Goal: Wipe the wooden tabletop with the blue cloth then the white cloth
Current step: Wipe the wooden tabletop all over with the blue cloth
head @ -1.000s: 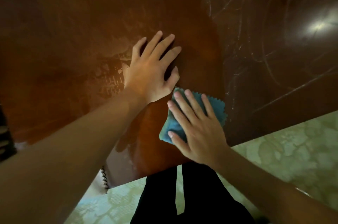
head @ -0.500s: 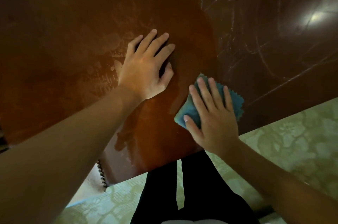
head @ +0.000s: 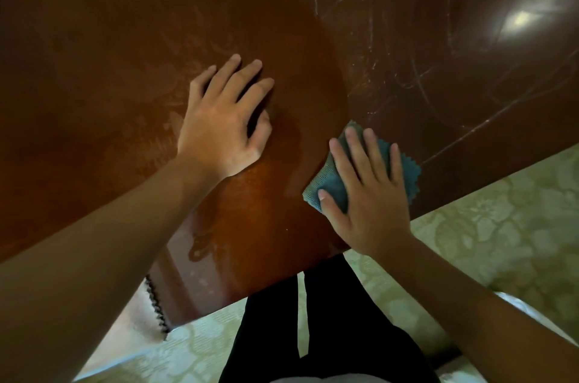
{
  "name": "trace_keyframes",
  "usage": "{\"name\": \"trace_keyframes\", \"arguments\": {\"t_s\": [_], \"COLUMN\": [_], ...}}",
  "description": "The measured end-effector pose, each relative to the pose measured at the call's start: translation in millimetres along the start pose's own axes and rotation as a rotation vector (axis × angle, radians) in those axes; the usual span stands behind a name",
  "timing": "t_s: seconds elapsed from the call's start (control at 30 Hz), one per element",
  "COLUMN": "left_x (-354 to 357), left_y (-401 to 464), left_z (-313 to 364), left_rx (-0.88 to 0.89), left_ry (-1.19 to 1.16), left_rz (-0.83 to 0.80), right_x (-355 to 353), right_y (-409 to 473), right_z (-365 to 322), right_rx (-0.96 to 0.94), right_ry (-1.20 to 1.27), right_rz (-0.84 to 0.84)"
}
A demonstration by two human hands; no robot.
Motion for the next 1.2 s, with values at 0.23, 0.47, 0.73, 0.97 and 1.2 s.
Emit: {"name": "trace_keyframes", "arguments": {"t_s": [0.23, 0.47, 0.73, 0.97, 1.2], "left_x": [0.9, 1.8, 2.7, 4.9, 5.4], "left_y": [1.1, 0.0, 0.6, 0.4, 0.6], "left_z": [-1.3, -1.8, -2.3, -3.0, -3.4], "left_rx": [0.002, 0.009, 0.01, 0.013, 0.019], "left_ry": [0.017, 0.017, 0.022, 0.023, 0.024], "left_rz": [-0.003, 0.015, 0.014, 0.022, 0.035], "right_x": [10.4, 4.1, -5.8, 0.6, -12.8], "right_y": [-15.8, 5.2, 34.2, 33.4, 78.7], "right_z": [-78.4, -26.2, -5.2, -57.9, 31.5], "right_rx": [-0.038, -0.084, 0.077, -0.196, -0.21], "right_ry": [0.073, 0.054, -0.01, 0.098, 0.004], "right_rz": [-0.023, -0.035, -0.038, 0.0, -0.034]}}
Point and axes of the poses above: each hand's wrist, its own y-axis towards the middle knuckle, its own x-axis out of the palm, z = x × y, the point moved 1 cm from there along y, towards the middle knuckle, and after that the axes turned 1 degree about -y, right-handed, at the moved point
